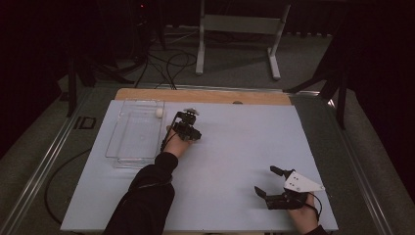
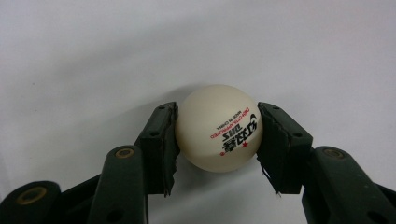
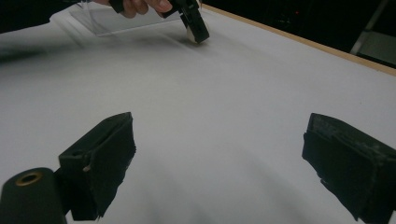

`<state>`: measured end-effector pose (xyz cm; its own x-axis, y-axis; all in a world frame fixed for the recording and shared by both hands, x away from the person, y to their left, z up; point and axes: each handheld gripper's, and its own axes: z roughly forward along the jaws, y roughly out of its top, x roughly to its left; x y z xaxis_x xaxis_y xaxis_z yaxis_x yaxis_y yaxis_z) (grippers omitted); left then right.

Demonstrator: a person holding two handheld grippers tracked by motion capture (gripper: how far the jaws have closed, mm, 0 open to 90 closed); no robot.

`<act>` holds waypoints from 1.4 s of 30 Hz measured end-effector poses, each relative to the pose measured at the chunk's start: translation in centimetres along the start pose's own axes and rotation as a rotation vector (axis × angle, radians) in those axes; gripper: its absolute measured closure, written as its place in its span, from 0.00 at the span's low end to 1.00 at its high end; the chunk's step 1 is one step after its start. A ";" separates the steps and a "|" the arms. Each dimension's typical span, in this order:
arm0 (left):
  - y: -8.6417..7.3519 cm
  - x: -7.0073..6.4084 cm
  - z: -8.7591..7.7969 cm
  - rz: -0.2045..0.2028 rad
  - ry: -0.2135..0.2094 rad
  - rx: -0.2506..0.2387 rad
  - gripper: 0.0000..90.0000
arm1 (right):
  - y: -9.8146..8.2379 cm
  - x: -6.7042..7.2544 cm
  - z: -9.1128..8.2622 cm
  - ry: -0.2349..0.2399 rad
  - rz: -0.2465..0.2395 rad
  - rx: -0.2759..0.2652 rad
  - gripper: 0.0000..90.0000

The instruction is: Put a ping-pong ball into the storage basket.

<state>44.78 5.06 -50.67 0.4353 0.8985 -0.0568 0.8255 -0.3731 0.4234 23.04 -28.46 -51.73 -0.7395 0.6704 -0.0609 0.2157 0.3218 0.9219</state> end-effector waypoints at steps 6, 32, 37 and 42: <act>0.1 -0.6 -0.8 0.055 -0.030 0.007 0.58 | 0.0 0.0 0.0 -0.005 -0.002 -0.002 0.10; -0.5 -2.5 -4.8 0.320 -0.126 0.061 0.58 | 0.1 0.1 0.1 -0.002 0.002 0.004 0.10; -0.7 -2.7 -5.9 0.357 -0.144 0.068 0.58 | 0.1 0.1 0.1 -0.003 0.004 0.004 0.10; -1.0 -2.8 -6.8 0.383 -0.153 0.077 0.58 | 0.1 0.1 0.1 -0.002 0.004 0.004 0.10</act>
<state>40.35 4.48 -44.78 0.7593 0.6493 -0.0444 0.6158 -0.6947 0.3717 23.05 -28.33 -51.68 -0.7376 0.6727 -0.0578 0.2209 0.3214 0.9208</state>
